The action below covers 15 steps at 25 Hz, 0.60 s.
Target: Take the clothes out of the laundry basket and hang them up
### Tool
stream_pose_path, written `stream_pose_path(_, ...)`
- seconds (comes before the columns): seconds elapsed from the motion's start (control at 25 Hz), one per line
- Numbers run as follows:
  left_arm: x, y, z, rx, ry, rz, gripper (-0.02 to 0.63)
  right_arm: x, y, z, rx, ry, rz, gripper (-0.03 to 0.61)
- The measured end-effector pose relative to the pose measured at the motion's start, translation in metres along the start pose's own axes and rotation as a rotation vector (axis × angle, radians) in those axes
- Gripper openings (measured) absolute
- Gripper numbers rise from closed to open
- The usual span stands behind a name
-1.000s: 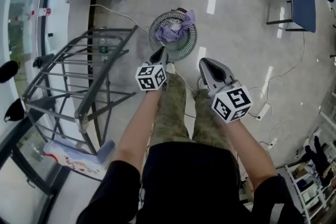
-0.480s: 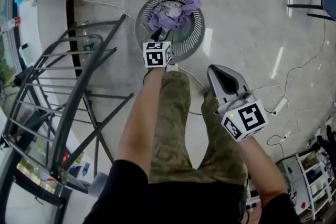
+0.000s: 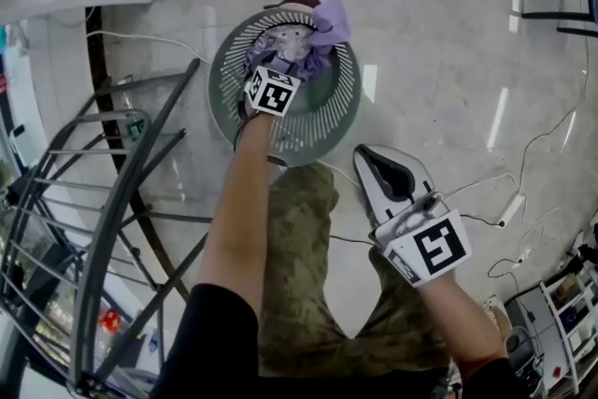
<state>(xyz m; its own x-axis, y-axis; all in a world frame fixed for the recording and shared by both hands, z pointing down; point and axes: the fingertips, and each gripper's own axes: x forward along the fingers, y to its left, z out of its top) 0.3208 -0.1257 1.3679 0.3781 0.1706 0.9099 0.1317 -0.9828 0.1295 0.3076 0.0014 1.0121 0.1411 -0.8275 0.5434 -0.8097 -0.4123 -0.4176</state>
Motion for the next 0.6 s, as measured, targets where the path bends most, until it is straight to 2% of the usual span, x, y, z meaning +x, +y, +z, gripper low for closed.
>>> stream_pose_path(0.12, 0.029, 0.004, 0.001, 0.082, 0.034, -0.015, 0.196, 0.004, -0.010, -0.007, -0.007, 0.009, -0.015, 0.002)
stream_pose_path(0.28, 0.056, 0.009, 0.001, 0.090, 0.059, -0.030, 0.197, 0.005, -0.021, -0.024, 0.002, 0.043, -0.032, 0.002)
stream_pose_path(0.36, 0.057, 0.009, -0.005, 0.077, 0.096, -0.025, 0.068, 0.003, -0.023, -0.026, -0.003, 0.046, -0.035, 0.002)
stream_pose_path(0.4, 0.054, 0.009, -0.008, 0.065, 0.109, -0.021, 0.029, 0.001, -0.023, -0.024, -0.002, 0.046, -0.039, 0.002)
stream_pose_path(0.48, 0.041, 0.009, -0.008, 0.035, 0.101, -0.015, 0.012, -0.004, -0.020, -0.015, 0.007, 0.042, -0.048, 0.002)
stream_pose_path(0.6, -0.001, -0.002, 0.006, -0.038, 0.007, -0.043, 0.011, -0.013, -0.007, 0.004, 0.017, 0.041, -0.057, 0.001)
